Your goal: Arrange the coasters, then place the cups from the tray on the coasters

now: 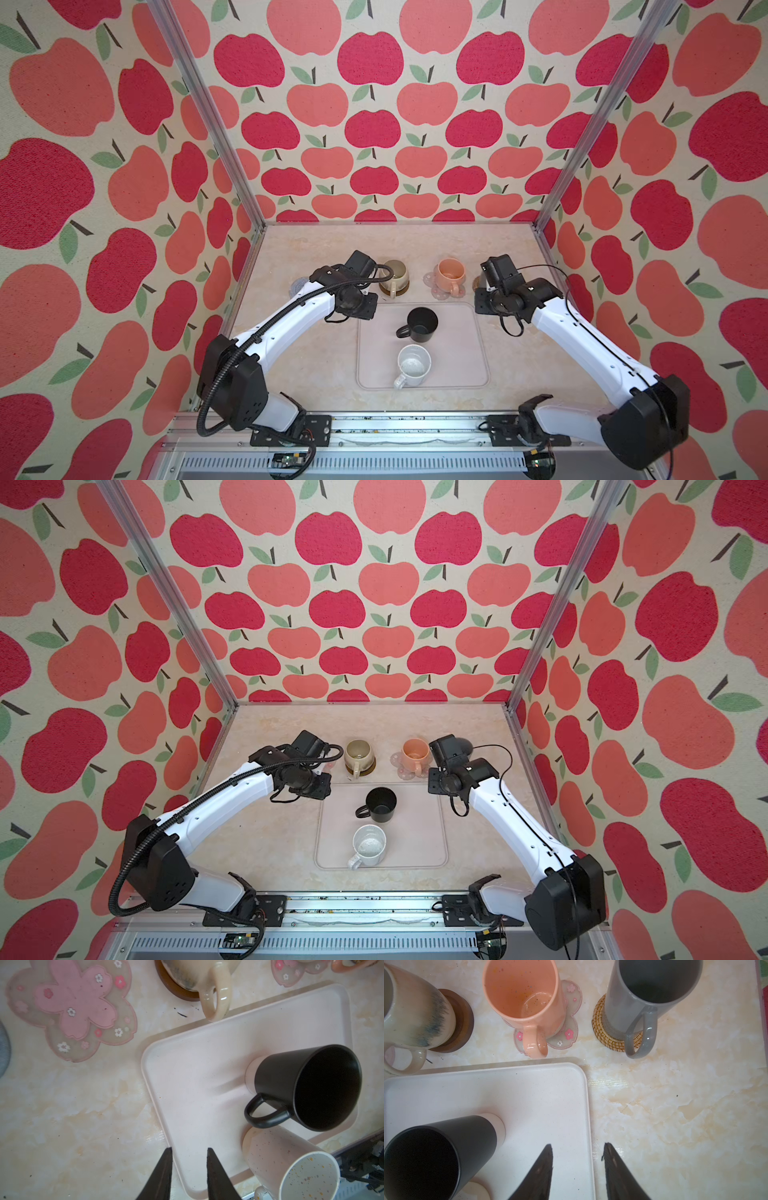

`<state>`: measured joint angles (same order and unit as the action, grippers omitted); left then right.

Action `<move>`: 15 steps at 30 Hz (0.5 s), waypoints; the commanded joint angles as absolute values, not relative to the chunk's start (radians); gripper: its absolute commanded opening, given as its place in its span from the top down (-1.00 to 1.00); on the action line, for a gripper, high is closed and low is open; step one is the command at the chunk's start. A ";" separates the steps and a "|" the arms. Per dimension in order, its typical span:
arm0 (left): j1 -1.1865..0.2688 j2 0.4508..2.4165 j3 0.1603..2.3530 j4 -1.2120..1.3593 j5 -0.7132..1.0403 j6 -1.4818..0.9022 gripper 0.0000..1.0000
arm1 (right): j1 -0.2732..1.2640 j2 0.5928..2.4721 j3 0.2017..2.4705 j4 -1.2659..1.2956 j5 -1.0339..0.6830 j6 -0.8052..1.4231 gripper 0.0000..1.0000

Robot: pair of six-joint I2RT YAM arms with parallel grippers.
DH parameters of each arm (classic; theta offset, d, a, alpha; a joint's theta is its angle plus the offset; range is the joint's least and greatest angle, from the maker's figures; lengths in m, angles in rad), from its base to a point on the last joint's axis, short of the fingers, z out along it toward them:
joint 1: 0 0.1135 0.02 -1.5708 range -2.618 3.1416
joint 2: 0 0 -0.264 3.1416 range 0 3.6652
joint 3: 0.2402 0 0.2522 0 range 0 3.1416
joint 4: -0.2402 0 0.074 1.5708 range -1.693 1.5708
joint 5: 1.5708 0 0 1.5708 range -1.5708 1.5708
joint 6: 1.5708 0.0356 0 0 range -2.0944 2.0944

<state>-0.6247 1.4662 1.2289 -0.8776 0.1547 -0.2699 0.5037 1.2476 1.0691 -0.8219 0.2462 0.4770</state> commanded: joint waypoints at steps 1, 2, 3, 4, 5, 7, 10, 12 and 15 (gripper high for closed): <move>-0.671 1.460 1.201 -0.851 0.263 -0.186 0.37 | 0.508 1.241 1.052 -0.807 0.229 0.503 0.13; -0.680 1.458 1.192 -0.840 0.279 -0.181 0.37 | 0.509 1.242 1.052 -0.805 0.227 0.505 0.13; -0.683 1.458 1.179 -0.823 0.305 -0.180 0.37 | 0.510 1.244 1.052 -0.802 0.223 0.505 0.12; -0.683 1.458 1.165 -0.800 0.330 -0.184 0.38 | 0.510 1.247 1.052 -0.798 0.220 0.506 0.12; -0.683 1.460 1.148 -0.772 0.347 -0.195 0.38 | 0.511 1.249 1.053 -0.797 0.221 0.508 0.12; -0.692 1.465 1.121 -0.711 0.375 -0.211 0.38 | 0.512 1.255 1.058 -0.794 0.218 0.511 0.12; -0.721 1.465 1.111 -0.665 0.349 -0.208 0.36 | 0.514 1.258 1.063 -0.796 0.217 0.511 0.12; -0.734 1.472 1.119 -0.665 0.341 -0.189 0.35 | 0.514 1.258 1.063 -0.798 0.218 0.509 0.12; -0.754 1.502 1.134 -0.682 0.323 -0.158 0.33 | 0.515 1.254 1.060 -0.800 0.222 0.509 0.11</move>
<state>-0.7406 1.4712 1.1175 -0.6987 0.3237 -0.2020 0.5076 1.2514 1.0672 -0.8009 0.2264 0.4927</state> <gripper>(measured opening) 0.332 0.444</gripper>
